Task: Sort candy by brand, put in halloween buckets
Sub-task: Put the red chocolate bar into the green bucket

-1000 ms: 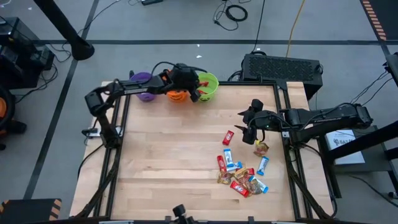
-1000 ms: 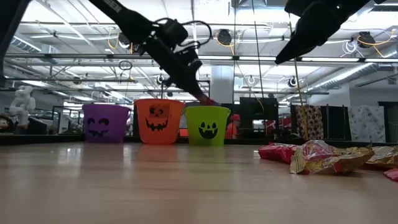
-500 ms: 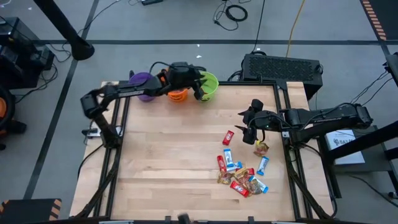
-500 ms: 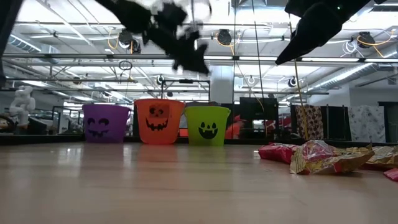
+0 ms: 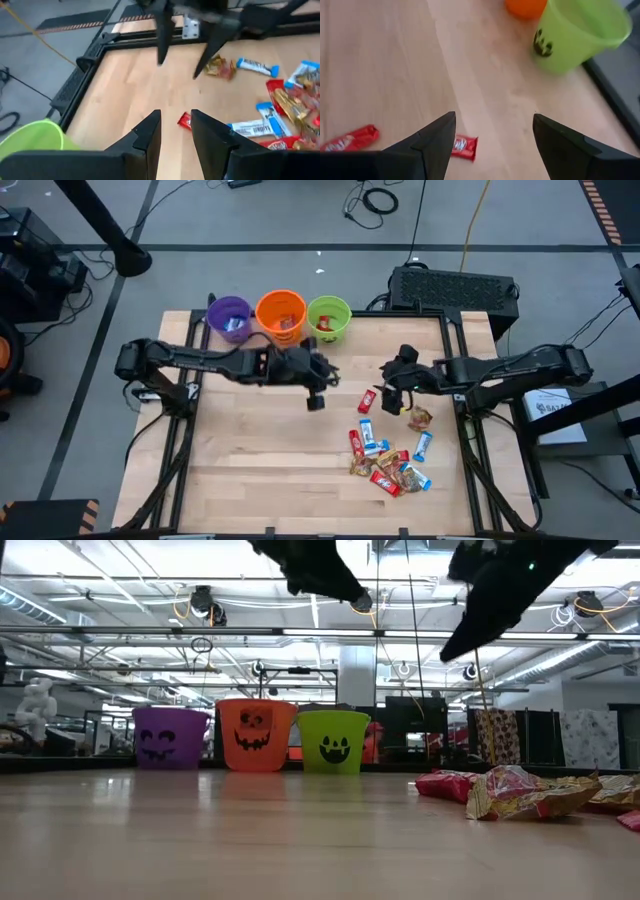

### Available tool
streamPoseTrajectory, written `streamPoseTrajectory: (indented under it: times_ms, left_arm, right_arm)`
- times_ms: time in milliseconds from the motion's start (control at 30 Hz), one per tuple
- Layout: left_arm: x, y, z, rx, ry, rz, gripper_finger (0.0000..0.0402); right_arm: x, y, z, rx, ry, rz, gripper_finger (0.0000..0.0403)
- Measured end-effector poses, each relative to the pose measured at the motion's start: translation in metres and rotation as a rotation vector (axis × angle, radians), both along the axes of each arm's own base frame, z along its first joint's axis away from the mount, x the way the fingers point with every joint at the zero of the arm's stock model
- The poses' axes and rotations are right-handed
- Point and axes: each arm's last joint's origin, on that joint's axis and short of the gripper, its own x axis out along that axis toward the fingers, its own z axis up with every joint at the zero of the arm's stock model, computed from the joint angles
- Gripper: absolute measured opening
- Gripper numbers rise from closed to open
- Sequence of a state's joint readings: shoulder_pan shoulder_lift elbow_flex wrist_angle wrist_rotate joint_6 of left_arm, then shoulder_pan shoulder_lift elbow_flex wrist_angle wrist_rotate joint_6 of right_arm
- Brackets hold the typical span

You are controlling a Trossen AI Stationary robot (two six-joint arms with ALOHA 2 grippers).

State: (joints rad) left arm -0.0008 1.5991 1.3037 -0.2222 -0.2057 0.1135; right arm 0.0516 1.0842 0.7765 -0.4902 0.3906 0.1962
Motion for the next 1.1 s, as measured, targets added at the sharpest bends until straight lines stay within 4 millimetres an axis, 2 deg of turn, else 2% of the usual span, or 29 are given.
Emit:
streamPoseTrajectory:
  times_ms: [133, 267, 367, 533, 633, 900, 1100]
  left_arm:
    - [0.000, -0.014, -0.020, -0.014, 0.142, -0.023, 0.0114]
    - [0.002, -0.019, -0.032, -0.022, 0.205, -0.026, 0.0114]
    - [0.005, -0.019, -0.045, -0.036, 0.265, -0.014, 0.0114]
    - [0.012, -0.020, -0.066, -0.091, 0.328, -0.003, 0.0114]
    - [0.012, -0.025, -0.079, -0.130, 0.404, -0.021, 0.0114]
    - [-0.002, -0.043, -0.096, -0.153, 0.613, -0.059, 0.0114]
    - [-0.004, -0.058, -0.096, -0.139, 0.618, -0.099, 0.0114]
  right_arm:
    - [0.013, 0.004, -0.019, 0.055, 0.082, 0.004, 0.0256]
    - [0.025, 0.010, -0.042, 0.122, 0.183, 0.034, 0.0256]
    - [0.033, 0.015, -0.058, 0.121, 0.241, 0.041, 0.0256]
    - [0.050, 0.023, -0.077, 0.104, 0.242, 0.083, 0.0256]
    - [0.054, 0.025, -0.087, 0.073, 0.292, 0.122, 0.0254]
    - [0.048, 0.023, -0.092, 0.020, 0.385, 0.157, 0.0211]
    - [0.043, 0.011, -0.088, -0.131, 0.397, -0.016, 0.0171]
